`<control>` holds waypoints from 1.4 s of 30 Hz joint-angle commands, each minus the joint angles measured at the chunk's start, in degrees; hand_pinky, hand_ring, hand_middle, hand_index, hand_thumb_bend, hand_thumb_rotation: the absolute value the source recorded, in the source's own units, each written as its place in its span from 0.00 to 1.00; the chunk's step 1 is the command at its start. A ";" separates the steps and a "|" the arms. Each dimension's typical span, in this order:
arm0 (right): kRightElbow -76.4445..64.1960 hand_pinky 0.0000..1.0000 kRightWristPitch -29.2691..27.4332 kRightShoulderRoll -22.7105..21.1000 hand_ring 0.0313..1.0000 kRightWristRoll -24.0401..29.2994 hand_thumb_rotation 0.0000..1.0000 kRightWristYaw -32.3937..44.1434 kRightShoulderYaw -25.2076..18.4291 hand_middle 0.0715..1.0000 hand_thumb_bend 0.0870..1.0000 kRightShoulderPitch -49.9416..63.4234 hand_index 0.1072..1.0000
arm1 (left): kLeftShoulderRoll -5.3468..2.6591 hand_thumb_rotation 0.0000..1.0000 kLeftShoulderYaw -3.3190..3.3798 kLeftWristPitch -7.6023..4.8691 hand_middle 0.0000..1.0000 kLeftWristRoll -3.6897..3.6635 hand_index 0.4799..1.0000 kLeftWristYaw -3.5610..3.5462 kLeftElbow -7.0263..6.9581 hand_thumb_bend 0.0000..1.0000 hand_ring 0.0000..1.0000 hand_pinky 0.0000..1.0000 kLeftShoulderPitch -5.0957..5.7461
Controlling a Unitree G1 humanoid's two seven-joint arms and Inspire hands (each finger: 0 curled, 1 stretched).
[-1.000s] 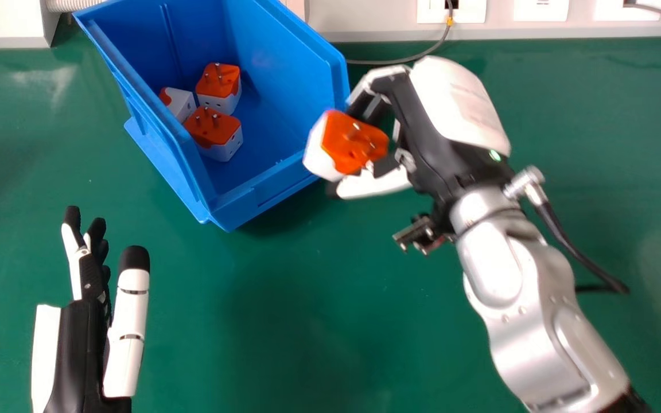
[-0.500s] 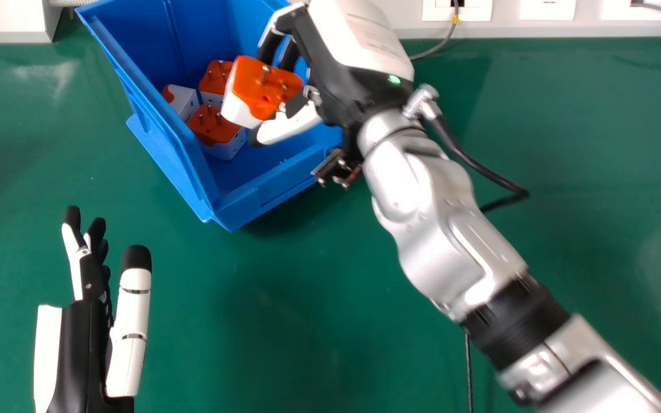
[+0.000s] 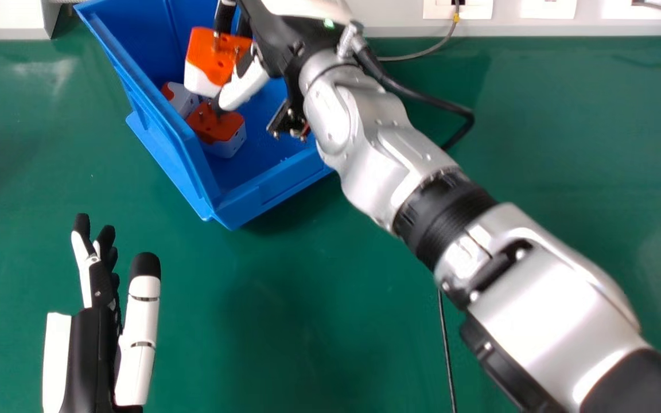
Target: Pick all objects and put in blue box
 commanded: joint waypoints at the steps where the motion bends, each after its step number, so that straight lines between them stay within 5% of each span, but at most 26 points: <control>1: 2.11 0.15 -0.45 1.66 0.20 1.22 0.00 -1.92 -1.22 0.37 0.47 -5.01 0.44 | -0.14 1.00 -0.37 -1.28 1.00 -0.62 1.00 0.10 -1.45 0.45 1.00 1.00 0.72; 14: 6.47 0.19 1.21 3.29 0.23 3.57 0.00 -3.93 -1.77 0.35 0.47 -7.01 0.45 | -1.02 1.00 -2.53 -1.48 1.00 -1.48 1.00 0.23 -3.20 0.49 1.00 1.00 3.27; 22: 6.02 0.25 -1.25 2.95 0.29 7.61 0.00 1.51 -3.94 0.38 0.46 -6.02 0.46 | -1.05 1.00 -2.66 -1.82 1.00 -1.45 1.00 0.32 -2.72 0.50 1.00 1.00 3.27; 24: 6.20 0.28 -1.64 2.30 0.34 6.36 0.06 3.05 -2.30 0.44 0.47 -5.98 0.51 | -1.07 1.00 -2.69 -1.72 1.00 -1.36 1.00 0.33 -2.74 0.51 1.00 1.00 3.18; 26: 6.20 0.53 -1.65 1.76 0.66 4.95 0.38 3.43 -0.53 0.72 0.59 -5.94 0.75 | -1.06 1.00 -2.70 -1.71 1.00 -1.28 1.00 0.35 -2.69 0.52 1.00 1.00 3.10; 29: 5.84 0.69 -2.05 1.21 0.86 3.97 0.62 3.04 0.79 0.88 0.70 -5.49 0.90 | -1.01 1.00 -2.70 -1.60 1.00 -1.11 1.00 0.35 -2.78 0.52 1.00 1.00 3.02; 31: 5.48 0.76 -2.29 1.02 0.94 4.15 0.73 2.81 0.93 0.95 0.75 -5.06 0.96 | -1.00 1.00 -2.78 -1.28 1.00 -0.76 1.00 0.38 -3.04 0.53 1.00 1.00 2.86; 37: 5.51 0.84 -1.80 0.99 0.99 5.24 0.82 2.94 0.22 0.99 0.78 -4.58 0.99 | -0.71 1.00 -2.61 -0.87 1.00 0.10 1.00 0.51 -2.28 0.53 1.00 1.00 1.74; 42: 5.75 0.86 -1.23 1.20 1.00 5.56 0.83 2.47 -0.15 1.00 0.79 -4.28 1.00 | -0.35 1.00 -2.01 -0.20 1.00 3.44 1.00 1.81 -1.62 0.52 1.00 1.00 0.62</control>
